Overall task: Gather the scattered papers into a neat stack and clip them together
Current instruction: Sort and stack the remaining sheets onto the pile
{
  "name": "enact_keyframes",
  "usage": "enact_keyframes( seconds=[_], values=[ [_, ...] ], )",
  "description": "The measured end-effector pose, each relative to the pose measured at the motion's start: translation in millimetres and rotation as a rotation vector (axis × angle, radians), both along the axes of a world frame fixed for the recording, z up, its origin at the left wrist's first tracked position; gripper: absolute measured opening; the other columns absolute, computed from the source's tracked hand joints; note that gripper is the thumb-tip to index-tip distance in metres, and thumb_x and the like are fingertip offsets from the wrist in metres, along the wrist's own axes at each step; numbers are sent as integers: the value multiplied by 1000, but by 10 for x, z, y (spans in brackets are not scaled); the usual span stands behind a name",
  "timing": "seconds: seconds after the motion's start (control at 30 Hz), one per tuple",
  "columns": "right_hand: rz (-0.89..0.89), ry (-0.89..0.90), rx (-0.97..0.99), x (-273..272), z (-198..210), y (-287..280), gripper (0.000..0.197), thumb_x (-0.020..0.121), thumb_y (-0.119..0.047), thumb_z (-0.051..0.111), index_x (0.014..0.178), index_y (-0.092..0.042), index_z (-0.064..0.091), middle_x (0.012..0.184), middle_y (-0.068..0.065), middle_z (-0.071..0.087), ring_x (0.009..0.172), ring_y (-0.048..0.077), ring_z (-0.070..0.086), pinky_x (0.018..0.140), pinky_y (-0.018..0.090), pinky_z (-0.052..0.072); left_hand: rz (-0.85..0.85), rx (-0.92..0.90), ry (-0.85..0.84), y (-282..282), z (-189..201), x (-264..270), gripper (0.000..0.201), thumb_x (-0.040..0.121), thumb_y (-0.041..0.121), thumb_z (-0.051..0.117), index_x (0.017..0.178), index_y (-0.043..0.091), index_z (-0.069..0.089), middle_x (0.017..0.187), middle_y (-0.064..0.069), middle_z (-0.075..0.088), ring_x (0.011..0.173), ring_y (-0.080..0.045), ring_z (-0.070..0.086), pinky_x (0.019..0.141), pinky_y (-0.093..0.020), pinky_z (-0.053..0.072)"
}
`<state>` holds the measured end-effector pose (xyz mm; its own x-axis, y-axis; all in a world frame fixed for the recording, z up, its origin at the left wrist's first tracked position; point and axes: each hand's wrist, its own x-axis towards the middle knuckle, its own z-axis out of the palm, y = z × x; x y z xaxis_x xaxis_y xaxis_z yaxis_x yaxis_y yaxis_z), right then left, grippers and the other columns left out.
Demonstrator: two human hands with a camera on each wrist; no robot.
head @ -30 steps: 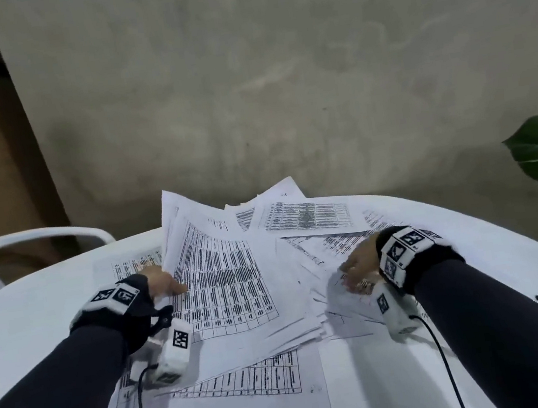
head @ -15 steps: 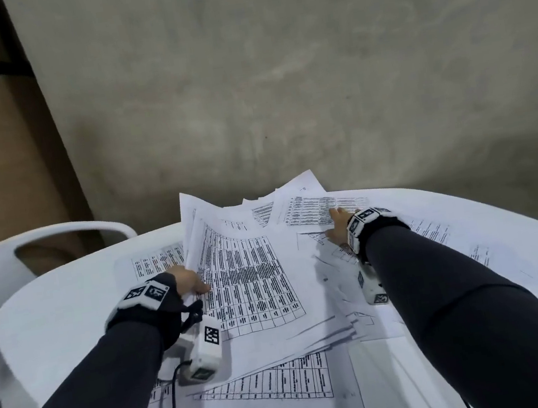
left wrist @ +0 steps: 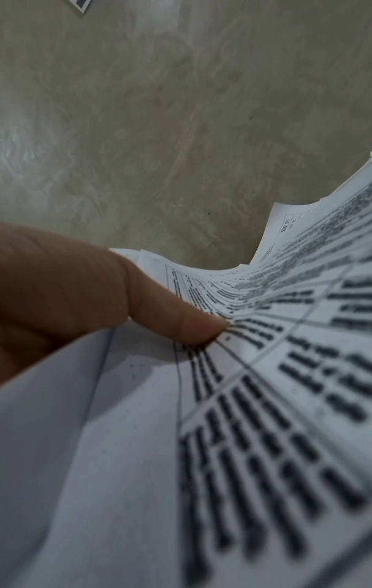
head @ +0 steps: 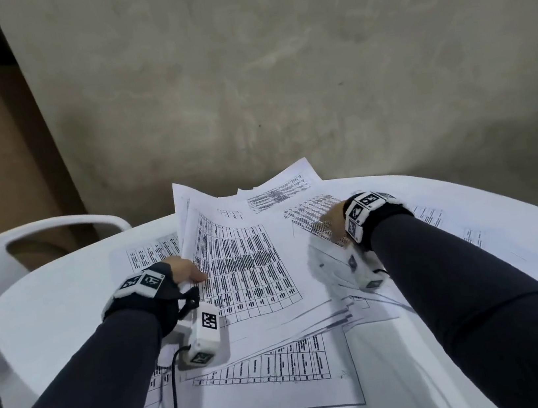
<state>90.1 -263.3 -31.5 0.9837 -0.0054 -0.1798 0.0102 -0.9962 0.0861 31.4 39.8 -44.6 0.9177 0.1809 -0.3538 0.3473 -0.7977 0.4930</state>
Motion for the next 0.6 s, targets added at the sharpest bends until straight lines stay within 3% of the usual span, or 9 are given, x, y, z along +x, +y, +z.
enact_keyframes(
  seconds=[0.07,0.13,0.17,0.23,0.3,0.37,0.47,0.53,0.6],
  values=[
    [-65,69,-133,-164,-67,-122,55,85,-49,53,133,-23,50,130,11,58,118,28,55,87,31,42,-10,7,-3,-6,15,-13,51,86,24,64,125,-6,52,131,-20,54,120,-34,52,102,-35,41],
    [-118,76,-174,-199,-134,-200,55,78,-65,46,108,-22,63,122,6,64,109,25,59,86,31,45,-26,21,-6,-13,19,-25,50,86,24,64,124,-6,53,128,-21,56,118,-33,54,99,-34,43],
    [-116,58,-158,-217,-117,-183,55,79,-65,46,100,-18,65,122,7,64,110,27,59,90,34,45,-35,33,-7,-17,29,-33,50,87,25,63,124,-7,53,126,-20,57,115,-32,55,95,-32,44],
    [-176,61,-7,-322,-55,-141,49,90,-50,48,113,-9,64,126,12,60,118,30,55,96,37,42,-39,46,-7,-25,39,-58,50,87,26,63,124,-7,53,121,-18,57,106,-29,56,88,-29,43],
    [-265,17,119,-345,43,-193,46,93,-41,51,120,-4,60,127,16,58,120,31,54,98,37,42,-42,71,-11,-35,51,-81,50,89,28,59,126,-5,52,130,-18,53,113,-30,54,94,-29,42],
    [-339,-46,101,-140,-120,-583,43,84,-45,62,107,-8,66,119,17,61,110,29,59,83,32,49,-41,96,-21,-47,48,-108,51,93,31,54,130,-4,49,137,-19,48,124,-31,49,102,-31,39],
    [-427,21,123,59,-427,-1233,109,49,-75,72,123,2,54,134,21,50,121,34,51,51,27,32,-51,112,-21,-67,45,-107,52,93,31,52,130,-5,50,134,-17,51,122,-29,51,99,-29,40],
    [-418,81,40,-204,-394,-1209,84,73,-74,53,117,-2,59,121,16,58,117,30,54,59,25,37,-56,101,-9,-52,32,-67,50,92,31,56,127,-5,52,125,-16,55,109,-25,54,87,-27,41],
    [-471,75,41,-486,-260,-1038,79,70,-82,35,92,-13,67,94,9,65,100,25,62,82,29,47,-56,94,-6,-29,11,-31,49,90,30,59,125,-4,53,130,-17,55,112,-27,55,89,-27,42]
  ],
)
